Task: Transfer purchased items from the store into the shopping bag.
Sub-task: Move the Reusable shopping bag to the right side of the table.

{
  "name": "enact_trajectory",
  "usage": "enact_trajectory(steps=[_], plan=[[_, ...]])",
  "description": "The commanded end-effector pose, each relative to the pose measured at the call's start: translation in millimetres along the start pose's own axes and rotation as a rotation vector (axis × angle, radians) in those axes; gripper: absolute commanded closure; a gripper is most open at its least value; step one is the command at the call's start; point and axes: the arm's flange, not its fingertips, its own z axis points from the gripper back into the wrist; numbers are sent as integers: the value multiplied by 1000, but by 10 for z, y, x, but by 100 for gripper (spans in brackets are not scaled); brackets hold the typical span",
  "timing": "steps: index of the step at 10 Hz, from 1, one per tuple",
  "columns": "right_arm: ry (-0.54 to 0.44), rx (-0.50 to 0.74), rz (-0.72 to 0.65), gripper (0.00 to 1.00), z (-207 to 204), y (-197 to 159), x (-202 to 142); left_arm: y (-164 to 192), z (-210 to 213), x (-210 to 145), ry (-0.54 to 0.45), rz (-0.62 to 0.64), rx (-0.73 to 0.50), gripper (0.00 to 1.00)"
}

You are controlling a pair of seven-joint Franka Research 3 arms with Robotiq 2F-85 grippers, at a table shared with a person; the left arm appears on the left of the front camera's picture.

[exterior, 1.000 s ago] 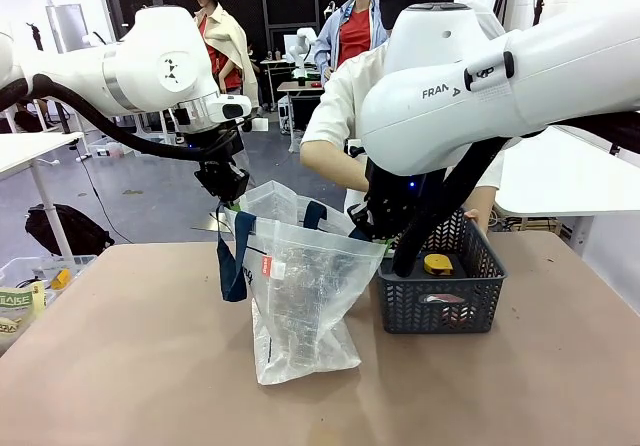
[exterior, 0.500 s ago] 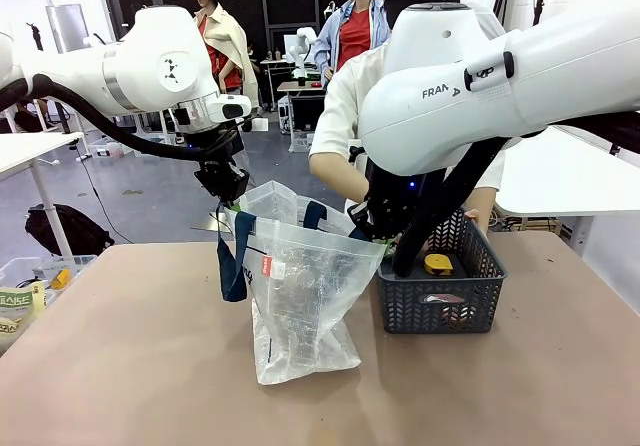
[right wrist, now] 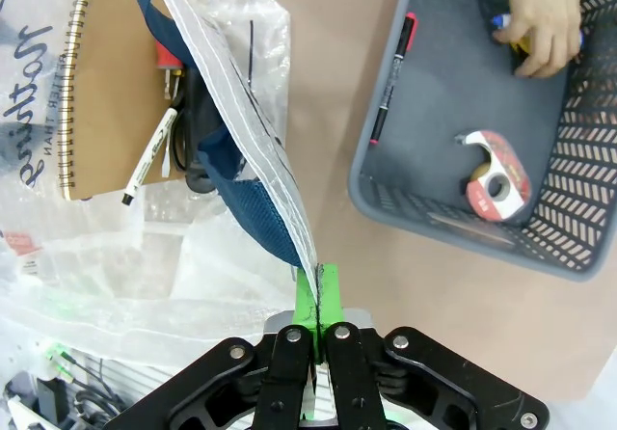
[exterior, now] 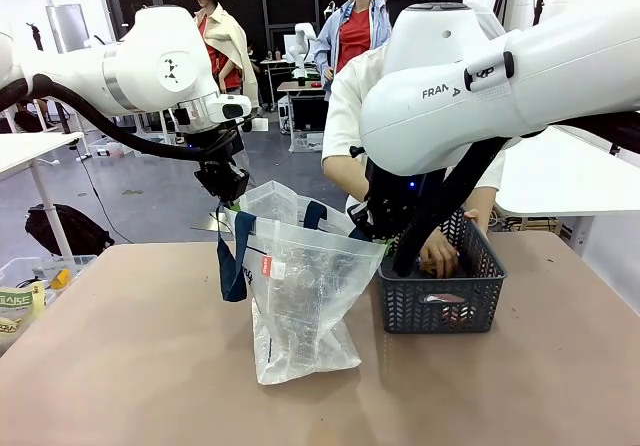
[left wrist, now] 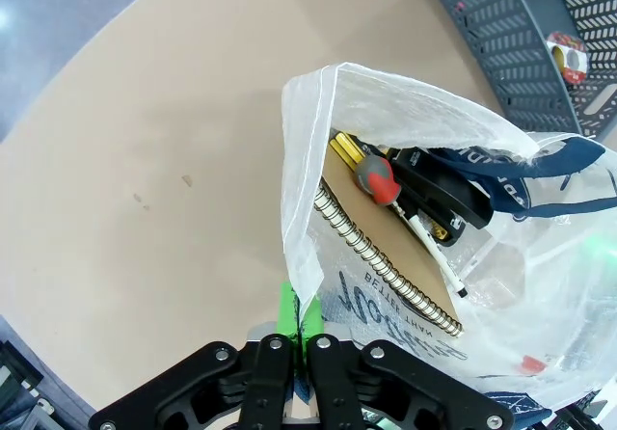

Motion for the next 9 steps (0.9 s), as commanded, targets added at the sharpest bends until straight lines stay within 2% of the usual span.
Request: enact_trajectory(steps=[1, 9], plan=[[-4, 2, -5, 100, 4, -9, -10, -2, 10, -33, -5, 12, 5, 100], [-4, 2, -5, 100, 4, -9, -10, -2, 10, -33, -5, 12, 5, 100]])
